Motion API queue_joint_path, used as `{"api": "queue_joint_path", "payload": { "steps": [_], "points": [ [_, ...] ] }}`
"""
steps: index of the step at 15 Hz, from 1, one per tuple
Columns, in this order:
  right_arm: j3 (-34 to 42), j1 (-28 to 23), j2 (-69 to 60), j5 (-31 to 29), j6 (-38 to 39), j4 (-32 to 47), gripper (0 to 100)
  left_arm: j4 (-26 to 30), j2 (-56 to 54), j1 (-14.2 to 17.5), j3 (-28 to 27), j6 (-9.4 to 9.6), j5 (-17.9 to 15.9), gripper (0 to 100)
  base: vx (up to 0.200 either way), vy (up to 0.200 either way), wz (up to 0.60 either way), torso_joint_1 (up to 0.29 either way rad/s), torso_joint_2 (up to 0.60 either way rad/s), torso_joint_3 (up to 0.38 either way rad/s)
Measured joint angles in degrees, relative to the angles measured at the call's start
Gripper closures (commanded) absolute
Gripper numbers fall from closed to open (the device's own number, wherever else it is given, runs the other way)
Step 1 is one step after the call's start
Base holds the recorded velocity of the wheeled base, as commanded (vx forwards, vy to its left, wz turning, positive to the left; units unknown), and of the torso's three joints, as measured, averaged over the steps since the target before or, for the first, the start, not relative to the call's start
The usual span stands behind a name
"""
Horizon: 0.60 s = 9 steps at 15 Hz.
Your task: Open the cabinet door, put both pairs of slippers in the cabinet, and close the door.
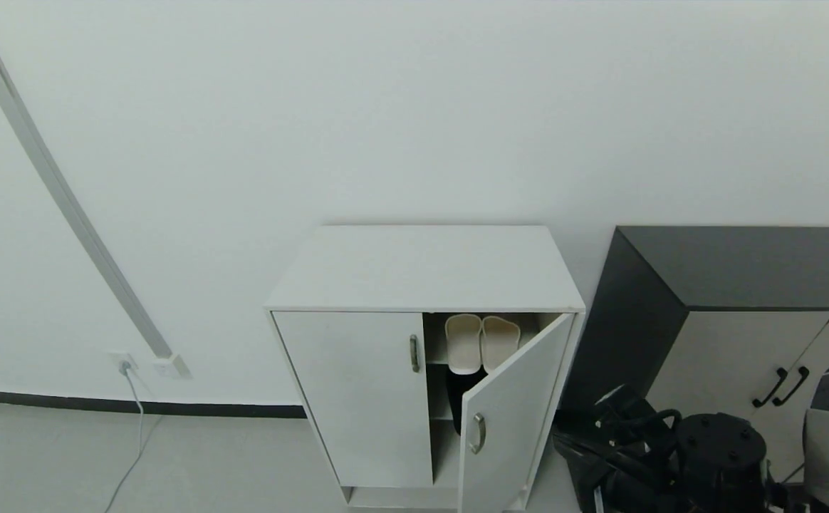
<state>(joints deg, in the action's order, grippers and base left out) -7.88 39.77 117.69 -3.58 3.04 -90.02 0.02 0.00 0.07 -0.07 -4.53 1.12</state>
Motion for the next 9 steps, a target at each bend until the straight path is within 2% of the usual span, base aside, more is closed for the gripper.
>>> {"api": "queue_joint_path", "payload": {
  "steps": [3, 9],
  "points": [
    [-1.72, 0.00, 2.10, 1.02, 0.38, 0.02, 100, -0.02, 0.00, -0.02, -0.02, -0.02, 0.05, 100, 0.000, 0.000, 0.00, 0.000, 0.00, 0.000],
    [-11.69, -1.43, 9.24, 1.02, 0.29, 0.07, 100, 0.00, 0.00, -0.02, -0.02, 0.02, 0.07, 100, 0.000, 0.000, 0.00, 0.000, 0.00, 0.000]
  ]
}}
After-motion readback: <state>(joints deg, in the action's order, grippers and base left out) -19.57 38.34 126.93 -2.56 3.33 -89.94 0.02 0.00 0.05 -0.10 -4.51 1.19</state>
